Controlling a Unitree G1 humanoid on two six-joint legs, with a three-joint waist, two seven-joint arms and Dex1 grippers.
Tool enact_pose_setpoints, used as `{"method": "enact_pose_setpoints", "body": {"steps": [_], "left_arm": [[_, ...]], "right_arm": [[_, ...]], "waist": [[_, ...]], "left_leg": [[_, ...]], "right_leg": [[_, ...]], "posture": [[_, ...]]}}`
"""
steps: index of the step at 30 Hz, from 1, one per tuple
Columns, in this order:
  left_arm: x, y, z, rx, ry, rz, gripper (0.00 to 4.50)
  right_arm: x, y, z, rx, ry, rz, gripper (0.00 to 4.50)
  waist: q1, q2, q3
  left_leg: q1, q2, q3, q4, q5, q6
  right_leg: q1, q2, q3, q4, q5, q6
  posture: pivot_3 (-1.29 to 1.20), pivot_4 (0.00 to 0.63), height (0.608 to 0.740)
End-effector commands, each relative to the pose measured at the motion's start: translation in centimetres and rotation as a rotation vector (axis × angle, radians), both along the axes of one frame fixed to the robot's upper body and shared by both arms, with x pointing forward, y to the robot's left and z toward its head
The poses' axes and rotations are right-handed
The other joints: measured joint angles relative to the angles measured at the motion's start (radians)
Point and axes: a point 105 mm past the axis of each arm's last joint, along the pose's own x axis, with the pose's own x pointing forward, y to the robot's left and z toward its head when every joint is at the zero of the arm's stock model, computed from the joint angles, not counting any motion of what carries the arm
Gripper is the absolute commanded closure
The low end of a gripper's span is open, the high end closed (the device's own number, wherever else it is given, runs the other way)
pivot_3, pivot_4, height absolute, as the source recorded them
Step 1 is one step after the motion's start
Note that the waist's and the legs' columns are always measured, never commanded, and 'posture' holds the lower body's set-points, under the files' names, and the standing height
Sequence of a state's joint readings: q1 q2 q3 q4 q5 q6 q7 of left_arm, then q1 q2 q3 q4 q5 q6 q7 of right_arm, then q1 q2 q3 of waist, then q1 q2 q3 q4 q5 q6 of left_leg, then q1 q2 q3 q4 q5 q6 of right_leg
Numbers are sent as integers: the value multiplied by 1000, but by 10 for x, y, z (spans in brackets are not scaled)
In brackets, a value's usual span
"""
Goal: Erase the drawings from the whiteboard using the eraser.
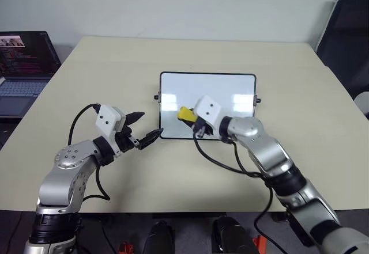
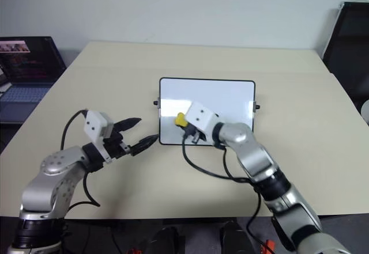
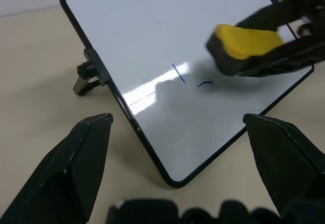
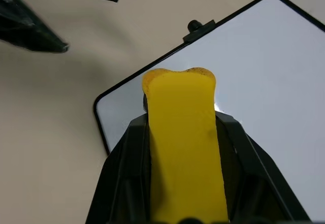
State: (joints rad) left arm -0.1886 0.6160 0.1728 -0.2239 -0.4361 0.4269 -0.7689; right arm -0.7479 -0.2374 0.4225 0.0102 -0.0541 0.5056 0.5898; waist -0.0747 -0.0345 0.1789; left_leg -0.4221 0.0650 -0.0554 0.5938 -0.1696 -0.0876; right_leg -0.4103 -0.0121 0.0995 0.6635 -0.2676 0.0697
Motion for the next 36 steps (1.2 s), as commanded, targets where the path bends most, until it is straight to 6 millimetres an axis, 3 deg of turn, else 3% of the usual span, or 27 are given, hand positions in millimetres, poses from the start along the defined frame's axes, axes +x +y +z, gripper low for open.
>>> {"method": "enact_pose_setpoints", "body": {"steps": [1,4,8,12,15,20,25,30,36], "left_arm": [[-3,-8,6,22,-21,-60,0],[-12,-12,-4,32,27,-108,0],[-24,-12,-16,43,91,-148,0],[-26,-13,-17,39,94,-143,0],[-25,-13,-17,36,93,-140,0],[-24,-18,-15,27,93,-151,0],[-22,-21,-13,24,92,-160,0],[-21,-22,-11,20,89,-163,0],[-19,-24,-9,16,91,-169,0]], "right_arm": [[15,10,13,-21,-75,-7,3190],[26,11,11,-42,-85,-32,3190],[34,3,-9,-155,-56,-50,3190],[22,-8,-35,-284,26,15,3191],[24,-10,-32,-304,-12,12,3191],[48,-9,4,-223,-213,-127,3191],[33,-2,-17,-333,-192,-6,3191],[15,-18,-43,-508,-178,118,3191],[42,-35,-13,-463,-315,-63,3191]], "waist": [[0,0,0],[0,0,0],[-3,1,0],[0,0,0],[-1,0,0],[-5,0,0],[-5,0,0],[-4,0,0],[-4,0,0]], "left_leg": [[0,0,0,0,0,0],[0,0,0,-1,0,0],[0,0,0,-1,0,0],[0,0,-1,-1,0,0],[3,0,-1,0,0,0],[5,0,0,0,1,2],[4,0,0,0,2,2],[4,0,0,-1,1,2],[5,0,0,0,2,2]], "right_leg": [[0,0,0,0,0,0],[0,0,0,0,0,0],[0,0,0,0,1,-2],[0,0,-1,1,-1,0],[2,0,0,1,-2,-3],[3,0,0,2,0,-6],[4,0,0,0,0,-5],[4,0,0,0,-1,-2],[4,0,0,1,-1,-5]], "posture": [[0,150,740],[0,150,740],[0,150,740],[0,150,740],[0,150,740],[0,150,740],[0,150,740],[0,150,740],[0,150,740]]}}
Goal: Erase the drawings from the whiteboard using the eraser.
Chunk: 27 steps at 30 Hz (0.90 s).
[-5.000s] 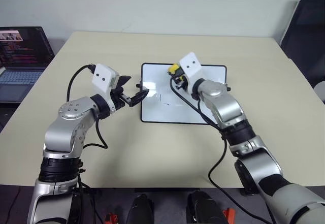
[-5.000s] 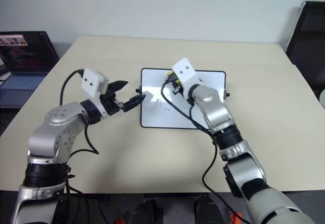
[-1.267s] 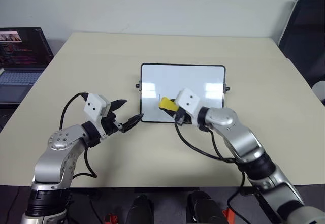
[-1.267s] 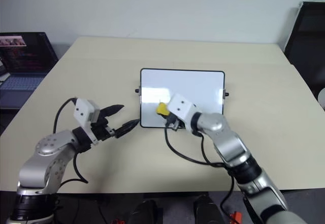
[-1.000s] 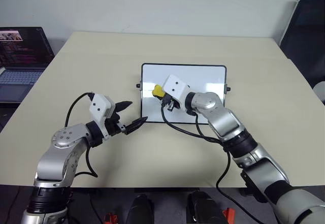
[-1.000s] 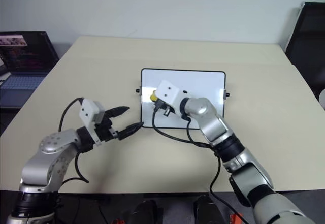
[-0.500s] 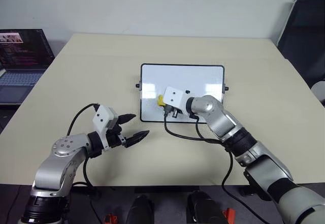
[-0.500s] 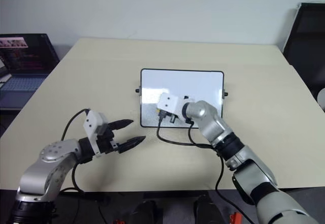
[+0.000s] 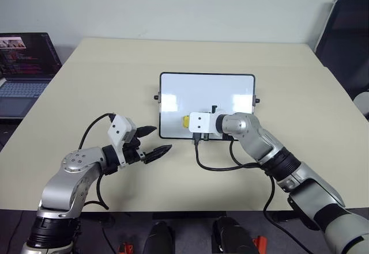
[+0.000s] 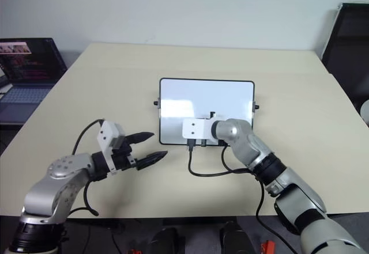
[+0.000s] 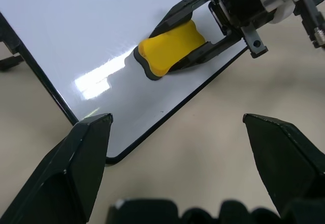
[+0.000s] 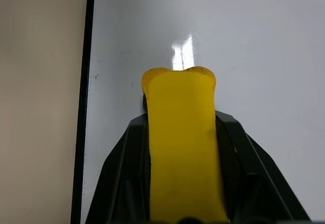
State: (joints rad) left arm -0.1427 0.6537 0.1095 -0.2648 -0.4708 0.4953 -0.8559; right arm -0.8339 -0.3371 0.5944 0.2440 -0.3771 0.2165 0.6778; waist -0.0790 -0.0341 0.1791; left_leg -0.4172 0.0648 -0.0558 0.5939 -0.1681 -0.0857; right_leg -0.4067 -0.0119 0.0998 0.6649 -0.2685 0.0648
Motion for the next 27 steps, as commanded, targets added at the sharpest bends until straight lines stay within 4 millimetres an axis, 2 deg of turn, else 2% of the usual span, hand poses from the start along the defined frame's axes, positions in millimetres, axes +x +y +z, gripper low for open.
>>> {"method": "enact_pose_setpoints", "body": {"steps": [1,3,6,9,11,15,17,19,23,27], "left_arm": [[0,-7,12,-11,-41,-29,0],[0,-8,13,-11,-41,-31,0],[1,-9,14,-11,-42,-33,0],[1,-9,14,-11,-43,-35,0],[-2,-9,14,-11,-42,-37,0],[-6,-8,12,-9,-38,-38,0],[-6,-8,11,-8,-36,-36,0],[-6,-8,10,-8,-36,-37,0],[-4,-6,10,-7,-35,-36,0],[-3,-6,12,-12,-45,-30,0]], "right_arm": [[26,-23,28,39,-146,-137,3191],[27,-26,29,22,-158,-127,3191],[9,-24,1,-116,-87,15,3191],[-4,-21,-13,-167,-44,87,3191],[-5,-17,-10,-161,-73,95,3191],[14,-11,22,-27,-228,-8,3191],[17,-9,28,-4,-258,-27,3192],[18,-9,27,-14,-259,-28,3192],[10,-14,7,-99,-186,28,3192],[3,-18,-3,-132,-146,70,3192]], "waist": [[0,0,0],[1,0,0],[4,0,0],[2,-1,-1],[-1,-1,0],[-6,-1,0],[-5,0,0],[-3,-1,0],[-1,-1,0],[-1,-1,0]], "left_leg": [[0,0,0,1,0,0],[0,0,0,2,0,0],[0,0,0,2,0,0],[0,0,0,1,0,0],[0,0,0,0,0,0],[0,0,1,0,0,0],[1,0,0,0,1,0],[1,0,0,0,1,0],[0,0,1,0,1,0],[0,0,0,0,1,0]], "right_leg": [[0,0,0,0,0,0],[0,0,0,0,1,-1],[1,0,0,-1,2,-1],[1,0,0,-2,1,0],[0,0,0,-1,1,0],[0,0,1,0,1,-1],[0,0,0,0,2,-1],[0,0,1,0,2,-1],[0,0,1,-2,2,-1],[0,0,0,-2,1,0]], "posture": [[0,150,740],[0,150,740],[0,150,740],[0,150,740],[0,150,740],[0,150,740],[0,150,740],[0,150,740],[0,150,740],[0,150,740]]}}
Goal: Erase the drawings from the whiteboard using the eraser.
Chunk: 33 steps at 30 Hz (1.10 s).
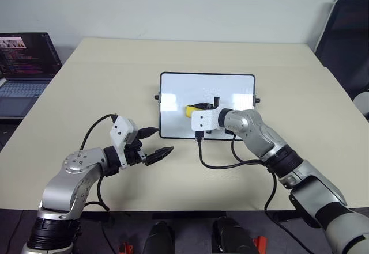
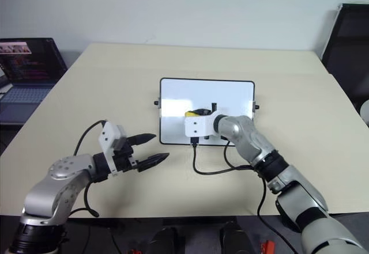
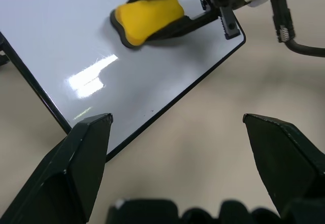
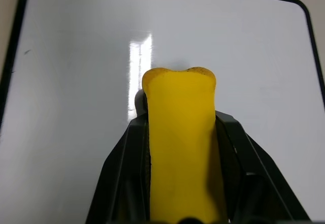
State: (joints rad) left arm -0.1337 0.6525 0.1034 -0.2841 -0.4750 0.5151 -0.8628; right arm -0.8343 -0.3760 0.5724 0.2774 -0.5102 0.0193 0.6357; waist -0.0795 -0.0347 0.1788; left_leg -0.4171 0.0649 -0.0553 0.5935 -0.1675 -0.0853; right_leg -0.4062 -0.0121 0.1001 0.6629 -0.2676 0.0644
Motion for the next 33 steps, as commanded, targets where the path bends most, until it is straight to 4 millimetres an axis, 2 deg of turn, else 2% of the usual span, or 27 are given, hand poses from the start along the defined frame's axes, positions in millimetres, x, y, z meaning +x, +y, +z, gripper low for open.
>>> {"method": "enact_pose_setpoints", "body": {"steps": [1,5,9,13,18,20,22,25,27,29,32,33], "left_arm": [[2,-3,17,-26,-66,-10,0],[4,-4,21,-30,-76,-18,0],[8,-4,22,-44,-79,-20,0],[12,-12,28,-66,-91,-47,0],[15,-24,37,-53,-114,-119,0],[17,-32,45,-57,-135,-155,0],[19,-40,51,-56,-151,-187,0],[20,-49,56,-44,-166,-234,0],[20,-62,57,6,-182,-301,0],[21,-73,56,44,-191,-362,0],[21,-85,56,68,-197,-430,0],[23,-100,58,76,-213,-483,0]], "right_arm": [[-3,-11,-12,-43,38,2,3192],[1,-15,-5,-28,-3,-7,3192],[15,-24,12,24,-81,-77,3192],[15,-31,28,93,-118,-109,3192],[-1,-47,60,384,-125,-197,3192],[-13,-59,68,615,-30,-303,3192],[-26,-75,68,810,70,-426,3192],[-38,-94,67,942,128,-564,3192],[-54,-112,59,1027,191,-681,3192],[-70,-126,53,1066,220,-747,3192],[-81,-147,45,1060,200,-847,3192],[-85,-162,35,1040,191,-922,3192]], "waist": [[-1,0,0],[-1,0,0],[-1,0,0],[5,0,0],[18,0,0],[21,0,0],[24,0,0],[24,1,1],[24,1,1],[32,1,1],[31,1,1],[30,1,1]], "left_leg": [[0,0,0,0,0,0],[0,0,0,1,0,0],[0,0,0,1,0,0],[0,0,0,1,0,0],[-2,0,0,0,0,0],[-2,0,0,-1,0,0],[-4,0,-3,-2,-1,0],[-6,0,-3,-2,-1,-1],[-6,0,-3,-1,-1,-1],[-6,0,-3,-1,-1,-1],[-6,0,-3,0,-1,-1],[-6,0,-2,0,-1,-1]], "right_leg": [[0,0,0,0,0,0],[0,0,0,1,0,0],[0,0,0,1,0,0],[0,0,0,0,0,0],[-1,0,0,0,0,2],[-2,0,0,0,1,5],[-3,1,-2,2,0,5],[-4,1,-3,2,0,5],[-4,1,-2,2,-1,5],[-4,1,-3,2,-1,5],[-4,1,-2,1,-2,2],[-4,1,-2,1,-3,1]], "posture": [[0,150,740],[0,150,740],[0,150,740],[0,150,740],[0,150,740],[0,150,740],[0,150,740],[0,150,740],[0,150,740],[0,150,740],[0,150,740],[0,150,740]]}}
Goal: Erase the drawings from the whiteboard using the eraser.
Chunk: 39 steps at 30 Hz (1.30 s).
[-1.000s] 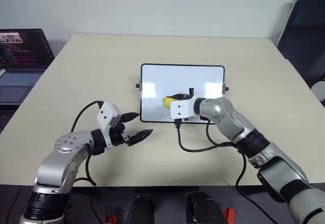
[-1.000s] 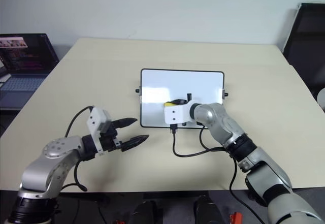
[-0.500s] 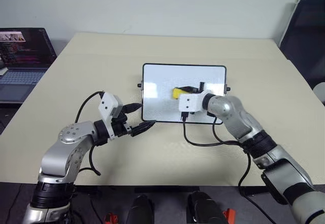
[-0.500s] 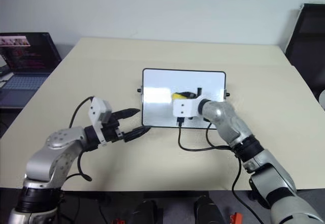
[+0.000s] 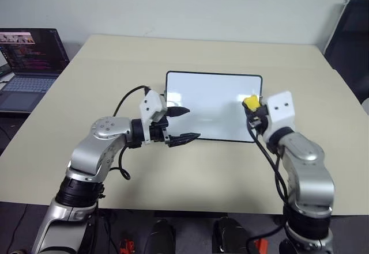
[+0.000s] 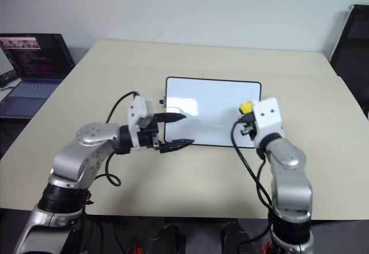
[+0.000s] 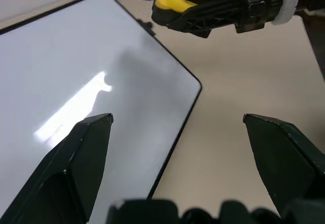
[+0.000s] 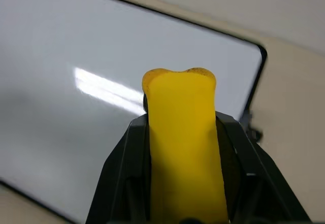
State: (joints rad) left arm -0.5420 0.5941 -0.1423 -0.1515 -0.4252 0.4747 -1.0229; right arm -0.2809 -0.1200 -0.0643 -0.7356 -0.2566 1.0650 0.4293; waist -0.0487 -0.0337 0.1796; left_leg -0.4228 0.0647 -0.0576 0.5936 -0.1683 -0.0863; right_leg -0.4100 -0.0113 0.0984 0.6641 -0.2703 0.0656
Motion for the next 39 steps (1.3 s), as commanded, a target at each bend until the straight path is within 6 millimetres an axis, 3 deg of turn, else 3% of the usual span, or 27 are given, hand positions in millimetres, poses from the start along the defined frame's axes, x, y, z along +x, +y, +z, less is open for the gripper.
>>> {"method": "enact_pose_setpoints", "body": {"steps": [1,6,12,25,34,35,37,39], "left_arm": [[1,-31,10,26,-77,-136,0],[1,-74,11,68,-96,-284,0],[0,-107,6,105,-107,-391,0],[0,-106,5,118,-101,-393,0],[1,-101,10,87,-99,-337,0],[2,-101,10,83,-96,-327,0],[6,-95,12,54,-95,-275,0],[15,-80,17,5,-97,-172,0]], "right_arm": [[-14,-36,-3,-35,11,-150,3192],[-9,-66,-37,-8,134,-235,3192],[15,-91,-42,18,137,-281,3192],[50,-107,-60,66,165,-300,3192],[55,-112,-54,92,148,-283,235],[54,-113,-53,98,144,-284,26],[52,-113,-43,100,108,-281,26],[46,-97,-19,109,14,-209,26]], "waist": [[2,0,0],[0,0,0],[-16,1,1],[-14,4,2],[-14,4,2],[-14,4,2],[-14,4,2],[-16,7,4]], "left_leg": [[0,0,0,0,0,0],[0,-1,1,1,0,0],[0,0,1,0,0,0],[-1,-1,1,0,0,1],[0,-1,1,0,0,1],[0,-1,1,0,0,1],[0,-1,1,0,0,1],[0,-1,1,0,0,1]], "right_leg": [[0,0,0,0,0,-1],[1,0,2,-1,0,0],[0,0,2,0,2,4],[0,0,2,-1,3,6],[0,0,2,-1,3,6],[1,0,2,0,3,6],[1,0,2,0,3,6],[0,0,2,0,3,6]], "posture": [[0,150,740],[0,150,740],[0,150,740],[0,150,740],[0,150,740],[0,150,740],[0,150,740],[0,150,740]]}}
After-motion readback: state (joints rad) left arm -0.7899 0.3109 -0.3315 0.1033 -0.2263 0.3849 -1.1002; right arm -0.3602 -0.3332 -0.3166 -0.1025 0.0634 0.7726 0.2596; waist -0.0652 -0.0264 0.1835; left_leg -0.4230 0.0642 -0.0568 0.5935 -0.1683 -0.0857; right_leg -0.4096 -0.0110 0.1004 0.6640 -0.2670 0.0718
